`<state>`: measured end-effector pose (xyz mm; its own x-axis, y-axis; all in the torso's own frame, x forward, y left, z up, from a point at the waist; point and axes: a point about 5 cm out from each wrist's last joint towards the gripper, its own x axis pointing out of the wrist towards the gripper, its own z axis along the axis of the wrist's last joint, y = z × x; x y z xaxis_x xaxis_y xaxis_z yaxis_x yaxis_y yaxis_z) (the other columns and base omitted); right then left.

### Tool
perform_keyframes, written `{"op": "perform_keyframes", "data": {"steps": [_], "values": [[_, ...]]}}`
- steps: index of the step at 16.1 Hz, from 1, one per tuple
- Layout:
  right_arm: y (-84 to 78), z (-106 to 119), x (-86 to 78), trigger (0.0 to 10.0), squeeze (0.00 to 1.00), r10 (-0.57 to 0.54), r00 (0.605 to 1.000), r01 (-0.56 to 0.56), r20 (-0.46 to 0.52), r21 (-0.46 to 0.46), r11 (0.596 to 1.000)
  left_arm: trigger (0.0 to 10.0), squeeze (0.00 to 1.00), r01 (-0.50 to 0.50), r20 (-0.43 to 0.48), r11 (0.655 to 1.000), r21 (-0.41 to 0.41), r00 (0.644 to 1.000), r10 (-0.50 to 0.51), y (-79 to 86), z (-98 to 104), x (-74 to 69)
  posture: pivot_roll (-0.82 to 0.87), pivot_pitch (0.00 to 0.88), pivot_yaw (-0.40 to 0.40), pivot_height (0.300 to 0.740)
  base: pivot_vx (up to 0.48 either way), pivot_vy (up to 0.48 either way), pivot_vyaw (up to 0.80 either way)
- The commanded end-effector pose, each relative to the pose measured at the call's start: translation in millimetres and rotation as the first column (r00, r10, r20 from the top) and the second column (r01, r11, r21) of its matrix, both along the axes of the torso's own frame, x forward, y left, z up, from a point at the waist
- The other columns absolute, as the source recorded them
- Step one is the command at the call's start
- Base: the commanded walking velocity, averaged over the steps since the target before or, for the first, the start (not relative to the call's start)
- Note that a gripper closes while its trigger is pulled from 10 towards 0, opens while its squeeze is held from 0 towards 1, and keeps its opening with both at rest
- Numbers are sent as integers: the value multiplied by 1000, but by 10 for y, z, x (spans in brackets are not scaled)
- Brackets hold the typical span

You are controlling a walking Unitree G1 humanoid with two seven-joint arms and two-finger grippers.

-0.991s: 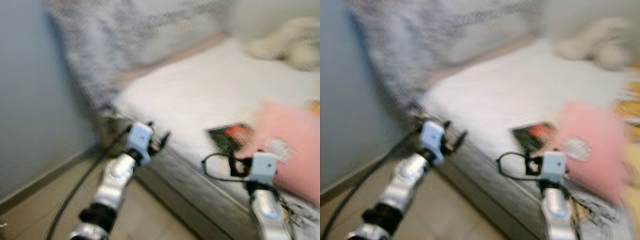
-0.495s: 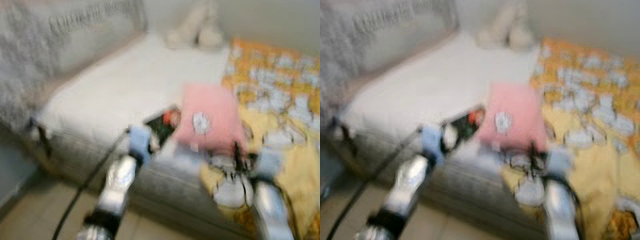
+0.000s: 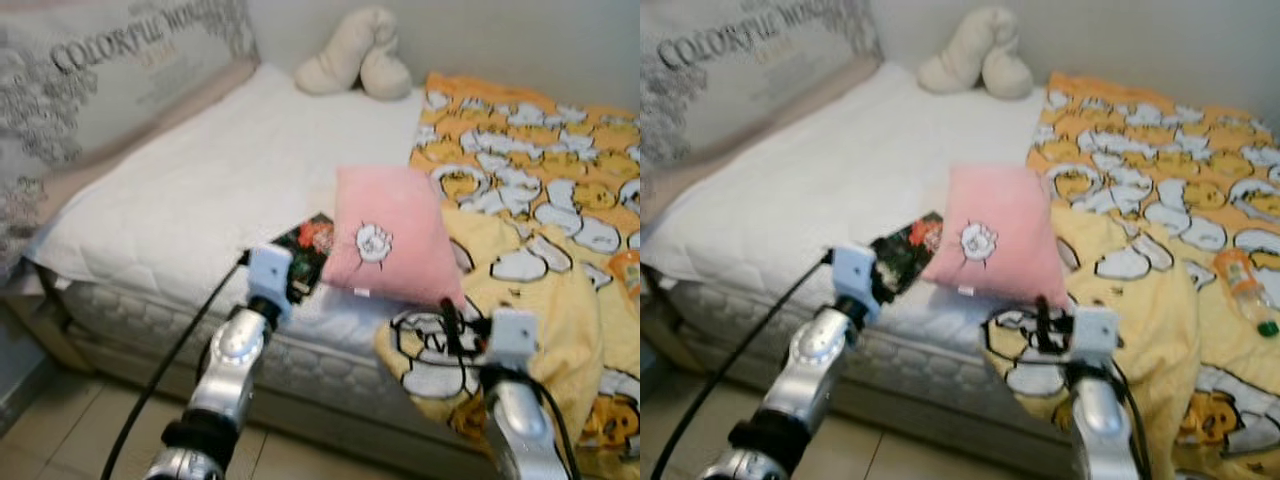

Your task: Clean up the room

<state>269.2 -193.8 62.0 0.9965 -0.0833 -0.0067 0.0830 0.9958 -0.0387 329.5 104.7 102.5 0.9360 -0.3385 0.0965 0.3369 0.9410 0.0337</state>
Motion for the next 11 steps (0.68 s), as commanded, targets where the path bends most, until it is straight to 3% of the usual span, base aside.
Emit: {"op": "perform_keyframes", "data": {"steps": [1, 3, 4, 5, 7, 8, 9, 10, 11], "values": [[-25, 38, 55, 10000, 0, -2, 1000, 2, 0, -10, 1000, 10000, 0, -41, -18, 999, -20, 999, 41, 31, 5, 18, 119, 0, -5, 740, 439, 0, 0], [-59, 67, 80, 10000, 0, -19, 1000, 19, 4, -19, 1000, 10000, 0, -32, -17, 999, -13, 999, 32, 5, 9, 17, 120, 0, -11, 740, 414, 139, 0], [-90, 101, 79, 10000, 161, -38, 999, 39, 27, -23, 999, 10000, 1000, 10, -16, 1000, -21, 1000, -10, -47, 12, 2, 119, 0, -14, 740, 379, 296, 0], [-102, 114, 70, 10000, 1000, -42, 998, 44, 36, -37, 998, 10000, 1000, 44, -14, 999, -24, 999, -44, -101, 18, -13, 118, 0, -15, 740, 420, 0, 0], [-109, 57, 67, 10000, 1000, -49, 999, 49, -9, -48, 998, 10000, 1000, 53, -11, 998, 28, 999, -53, -190, 11, -24, 118, 0, -15, 740, 208, 0, 0], [-105, 41, 65, 10000, 1000, -44, 999, 43, -22, -55, 998, 10000, 325, 46, -7, 999, 13, 999, -46, -200, 19, -28, 113, 0, -15, 740, 0, 0, 0], [-102, 39, 65, 10000, 0, -42, 999, 41, -23, -60, 997, 10000, 35, 43, -2, 999, 4, 999, -43, -189, 29, -27, 112, 0, -15, 740, 0, 0, 0], [-95, 42, 65, 10000, 0, -37, 999, 36, -22, -67, 997, 10000, 1000, 28, -14, 999, -45, 1000, -28, -139, 40, -8, 111, 0, -14, 740, 0, -450, 0], [-89, 49, 66, 10000, 0, -32, 999, 31, -18, -70, 997, 10000, 1000, 30, -17, 997, -68, 999, -31, -121, 51, 2, 112, 0, -16, 740, 289, -379, 0]]}}
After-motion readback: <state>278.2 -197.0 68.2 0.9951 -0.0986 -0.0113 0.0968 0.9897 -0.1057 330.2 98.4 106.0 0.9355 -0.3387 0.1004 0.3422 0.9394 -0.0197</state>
